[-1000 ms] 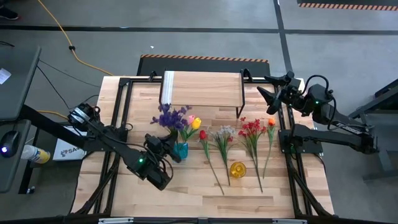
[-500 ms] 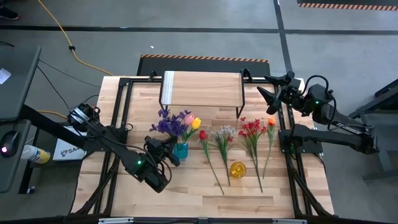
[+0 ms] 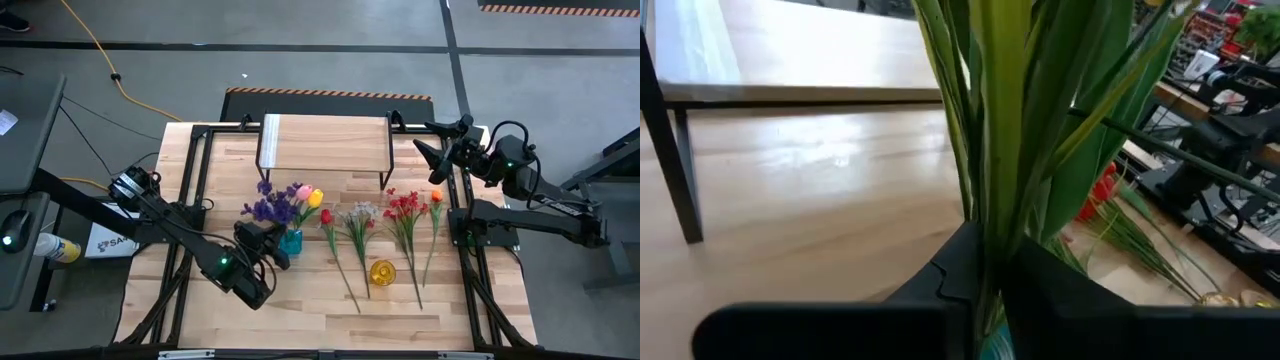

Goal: Pick and place flowers into a vace then onto a shelf
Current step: Put the purple flowers into the blue vase, then put the red flowers into the blue vase

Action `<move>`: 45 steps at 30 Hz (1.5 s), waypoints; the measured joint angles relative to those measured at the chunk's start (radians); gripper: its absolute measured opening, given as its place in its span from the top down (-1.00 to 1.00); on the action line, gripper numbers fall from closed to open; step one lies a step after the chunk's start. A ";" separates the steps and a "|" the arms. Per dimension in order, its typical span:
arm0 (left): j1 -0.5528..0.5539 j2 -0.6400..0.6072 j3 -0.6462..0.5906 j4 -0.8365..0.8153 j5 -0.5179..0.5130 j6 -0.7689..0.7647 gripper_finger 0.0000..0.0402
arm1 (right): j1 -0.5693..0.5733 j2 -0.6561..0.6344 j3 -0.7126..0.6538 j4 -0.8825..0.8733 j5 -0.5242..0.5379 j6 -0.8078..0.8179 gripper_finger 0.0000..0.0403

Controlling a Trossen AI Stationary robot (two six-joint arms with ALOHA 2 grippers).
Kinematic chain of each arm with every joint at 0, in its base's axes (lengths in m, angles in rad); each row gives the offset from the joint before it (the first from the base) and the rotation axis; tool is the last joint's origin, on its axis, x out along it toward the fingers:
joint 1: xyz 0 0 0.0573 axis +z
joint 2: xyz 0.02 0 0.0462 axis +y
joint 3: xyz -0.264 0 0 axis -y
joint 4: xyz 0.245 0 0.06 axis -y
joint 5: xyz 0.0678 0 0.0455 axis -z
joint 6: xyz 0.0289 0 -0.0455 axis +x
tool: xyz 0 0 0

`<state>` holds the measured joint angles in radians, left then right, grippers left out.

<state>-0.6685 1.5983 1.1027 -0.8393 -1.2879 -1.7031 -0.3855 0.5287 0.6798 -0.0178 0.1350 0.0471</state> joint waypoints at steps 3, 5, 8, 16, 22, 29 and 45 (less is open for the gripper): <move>0.000 0.000 0.000 0.000 0.027 0.000 0.56 | 0.000 0.000 0.000 0.000 -0.001 0.000 -0.42; 0.000 0.000 0.000 0.000 0.039 0.000 0.51 | 0.000 0.000 0.000 0.000 -0.001 -0.001 -0.42; 0.000 -0.001 0.000 0.000 0.070 -0.001 0.42 | 0.000 0.000 0.000 0.000 -0.001 -0.002 -0.42; 0.000 -0.001 0.000 0.000 0.072 -0.001 0.06 | 0.000 0.000 0.000 0.000 -0.001 -0.003 -0.42; -0.020 -0.001 0.035 -0.005 0.115 0.080 -0.20 | 0.000 0.000 0.000 0.000 -0.001 -0.003 -0.42; -0.134 -0.001 0.139 -0.090 0.173 0.180 -0.38 | 0.000 0.000 0.000 0.000 -0.022 -0.003 -0.42; -0.358 -0.001 0.248 -0.087 0.233 0.037 -0.41 | 0.000 0.002 0.000 0.005 -0.356 0.175 -0.42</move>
<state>-1.0265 1.5978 1.3502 -0.9264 -1.0554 -1.6663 -0.3852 0.5312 0.6800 -0.0126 -0.2214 0.2226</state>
